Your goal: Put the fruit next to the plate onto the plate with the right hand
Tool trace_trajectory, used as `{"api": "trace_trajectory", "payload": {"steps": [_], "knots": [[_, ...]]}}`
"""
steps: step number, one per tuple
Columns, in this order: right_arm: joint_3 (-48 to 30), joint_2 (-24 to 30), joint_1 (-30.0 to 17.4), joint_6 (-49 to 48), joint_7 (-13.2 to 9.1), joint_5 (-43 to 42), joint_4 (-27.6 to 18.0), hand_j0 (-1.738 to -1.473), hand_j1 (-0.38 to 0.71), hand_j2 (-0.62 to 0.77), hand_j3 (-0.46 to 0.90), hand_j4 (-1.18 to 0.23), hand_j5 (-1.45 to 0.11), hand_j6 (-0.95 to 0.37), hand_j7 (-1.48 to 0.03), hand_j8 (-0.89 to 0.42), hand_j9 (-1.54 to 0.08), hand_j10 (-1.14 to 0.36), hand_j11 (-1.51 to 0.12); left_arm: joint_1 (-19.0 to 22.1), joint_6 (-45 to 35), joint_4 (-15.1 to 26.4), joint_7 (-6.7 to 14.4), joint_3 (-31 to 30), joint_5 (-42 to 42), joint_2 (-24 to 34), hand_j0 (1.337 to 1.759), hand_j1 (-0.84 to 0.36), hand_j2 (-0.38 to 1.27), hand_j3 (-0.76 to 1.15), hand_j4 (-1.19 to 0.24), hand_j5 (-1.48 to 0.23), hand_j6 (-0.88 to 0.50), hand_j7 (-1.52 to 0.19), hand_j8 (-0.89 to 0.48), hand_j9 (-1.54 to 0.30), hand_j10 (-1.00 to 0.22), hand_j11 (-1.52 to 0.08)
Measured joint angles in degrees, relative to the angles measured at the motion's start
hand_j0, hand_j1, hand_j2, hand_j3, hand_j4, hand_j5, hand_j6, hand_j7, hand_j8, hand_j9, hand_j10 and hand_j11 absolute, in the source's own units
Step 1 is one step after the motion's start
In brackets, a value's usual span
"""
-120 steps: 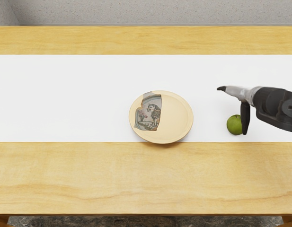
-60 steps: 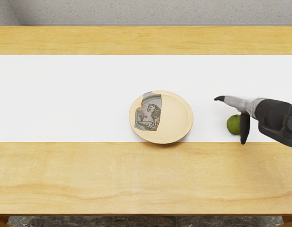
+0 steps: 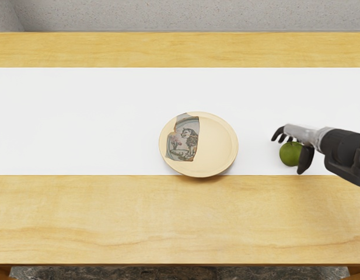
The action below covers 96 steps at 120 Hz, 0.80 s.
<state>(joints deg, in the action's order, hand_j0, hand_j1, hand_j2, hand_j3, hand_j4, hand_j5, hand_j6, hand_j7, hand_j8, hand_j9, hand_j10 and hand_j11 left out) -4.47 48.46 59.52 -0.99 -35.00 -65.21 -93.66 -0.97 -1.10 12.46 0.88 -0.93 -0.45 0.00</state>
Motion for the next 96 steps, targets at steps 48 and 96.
{"api": "trace_trajectory", "payload": {"steps": [48, 96], "knots": [[-0.2, -0.3, -1.5, 0.1, 0.0, -0.1, 2.2, -1.655, 0.19, -0.02, 0.0, -0.5, -0.64, -0.43, -0.64, -0.41, -0.64, -0.5, -0.64, 0.0, 0.0, 0.0, 0.0, 0.0, 0.0, 0.0, 1.658, 0.35, 0.0, 0.0, 0.0, 0.0, 0.0, 0.0, 0.0, 0.0, 0.0, 0.0], [-1.2, -1.4, -1.4, 0.0, 0.0, 0.1, 3.5, -1.649, 0.27, 0.15, 0.0, -0.45, -0.93, -0.29, -0.9, -0.28, -0.94, -0.67, -0.94, 0.0, 0.0, 0.0, 0.0, 0.0, 0.0, 0.0, 1.658, 0.35, 0.0, 0.0, 0.0, 0.0, 0.0, 0.0, 0.0, 0.0, 0.0, 0.0]]}}
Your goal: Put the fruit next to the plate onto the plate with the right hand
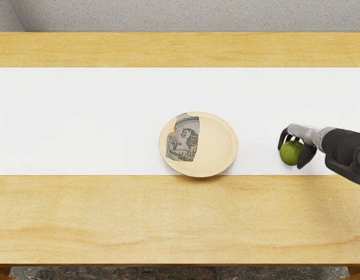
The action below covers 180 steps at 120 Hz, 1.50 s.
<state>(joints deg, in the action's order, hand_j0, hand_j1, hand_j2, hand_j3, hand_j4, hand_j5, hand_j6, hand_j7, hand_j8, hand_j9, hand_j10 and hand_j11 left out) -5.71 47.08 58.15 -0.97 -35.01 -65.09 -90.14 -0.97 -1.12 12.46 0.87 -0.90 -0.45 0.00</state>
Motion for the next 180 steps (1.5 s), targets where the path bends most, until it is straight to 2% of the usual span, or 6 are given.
{"api": "trace_trajectory", "payload": {"steps": [57, 84, 121, 163, 166, 180], "knots": [[-5.0, -5.6, 3.4, -0.3, 0.0, 0.0, 0.0, -1.645, 0.23, 0.1, 0.0, -0.44, -1.03, -0.28, -0.99, -0.26, -1.03, -0.69, -1.04, 0.0, 0.0, 0.0, 0.0, 0.0, 0.0, 0.0, 1.658, 0.35, 0.0, 0.0, 0.0, 0.0, 0.0, 0.0, 0.0, 0.0, 0.0, 0.0], [-6.7, -12.1, 5.3, -0.3, 0.0, 0.1, -0.2, -1.645, 0.22, 0.09, 0.0, -0.44, -1.05, -0.28, -1.01, -0.27, -1.06, -0.7, -1.07, 0.0, 0.0, 0.0, 0.0, 0.0, 0.0, 0.0, 1.658, 0.35, 0.0, 0.0, 0.0, 0.0, 0.0, 0.0, 0.0, 0.0, 0.0, 0.0], [-8.4, -18.1, 5.2, -0.3, 0.0, 0.2, 0.2, -1.645, 0.23, 0.1, 0.0, -0.44, -1.07, -0.28, -1.03, -0.26, -1.08, -0.7, -1.09, 0.0, 0.0, 0.0, 0.0, 0.0, 0.0, 0.0, 1.658, 0.35, 0.0, 0.0, 0.0, 0.0, 0.0, 0.0, 0.0, 0.0, 0.0, 0.0], [-7.9, -19.8, 3.4, -0.1, 0.0, 0.0, 2.1, -1.644, 0.24, 0.11, 0.0, -0.43, -1.06, -0.27, -1.02, -0.26, -1.07, -0.73, -1.08, 0.0, 0.0, 0.0, 0.0, 0.0, 0.0, 0.0, 1.658, 0.35, 0.0, 0.0, 0.0, 0.0, 0.0, 0.0, 0.0, 0.0, 0.0, 0.0], [-8.1, -19.9, 3.3, 0.0, 0.0, 0.1, 2.2, -1.645, 0.2, 0.09, 0.0, -0.42, -1.0, -0.26, -0.96, -0.24, -1.01, -0.72, -1.02, 0.0, 0.0, 0.0, 0.0, 0.0, 0.0, 0.0, 1.658, 0.35, 0.0, 0.0, 0.0, 0.0, 0.0, 0.0, 0.0, 0.0, 0.0, 0.0], [-10.7, -21.0, 1.7, 0.6, 0.0, 0.6, 2.5, -1.651, -0.03, 0.05, 0.0, -0.24, -0.57, -0.15, -0.55, -0.14, -0.58, -0.43, -0.58, 0.0, 0.0, 0.0, 0.0, 0.0, 0.0, 0.0, 1.658, 0.35, 0.0, 0.0, 0.0, 0.0, 0.0, 0.0, 0.0, 0.0, 0.0, 0.0]]}}
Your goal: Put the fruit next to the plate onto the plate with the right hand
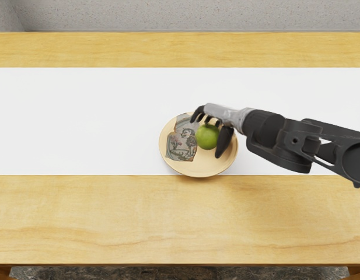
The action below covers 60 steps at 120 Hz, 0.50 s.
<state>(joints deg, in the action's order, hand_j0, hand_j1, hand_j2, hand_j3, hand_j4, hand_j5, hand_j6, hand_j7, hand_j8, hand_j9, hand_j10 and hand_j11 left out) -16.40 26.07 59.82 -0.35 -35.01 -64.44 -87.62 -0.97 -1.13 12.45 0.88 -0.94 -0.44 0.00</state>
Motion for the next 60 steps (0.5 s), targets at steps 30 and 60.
{"api": "trace_trajectory", "payload": {"steps": [30, 60], "knots": [[-12.8, 7.3, -1.8, -11.3, 0.0, 23.5, 0.8, -1.656, -0.25, 0.01, 0.0, -0.08, -0.18, -0.05, -0.17, -0.05, -0.18, -0.13, -0.18, 0.0, 0.0, 0.0, 0.0, 0.0, 0.0, 0.0, 1.658, 0.35, 0.0, 0.0, 0.0, 0.0, 0.0, 0.0, 0.0, 0.0, 0.0, 0.0], [-19.0, 19.8, -1.0, -31.7, 0.0, 42.7, 7.8, -1.657, -0.31, 0.0, 0.0, -0.03, -0.06, -0.03, -0.06, -0.03, -0.06, -0.05, -0.06, 0.0, 0.0, 0.0, 0.0, 0.0, 0.0, 0.0, 1.658, 0.35, 0.0, 0.0, 0.0, 0.0, 0.0, 0.0, 0.0, 0.0, 0.0, 0.0]]}}
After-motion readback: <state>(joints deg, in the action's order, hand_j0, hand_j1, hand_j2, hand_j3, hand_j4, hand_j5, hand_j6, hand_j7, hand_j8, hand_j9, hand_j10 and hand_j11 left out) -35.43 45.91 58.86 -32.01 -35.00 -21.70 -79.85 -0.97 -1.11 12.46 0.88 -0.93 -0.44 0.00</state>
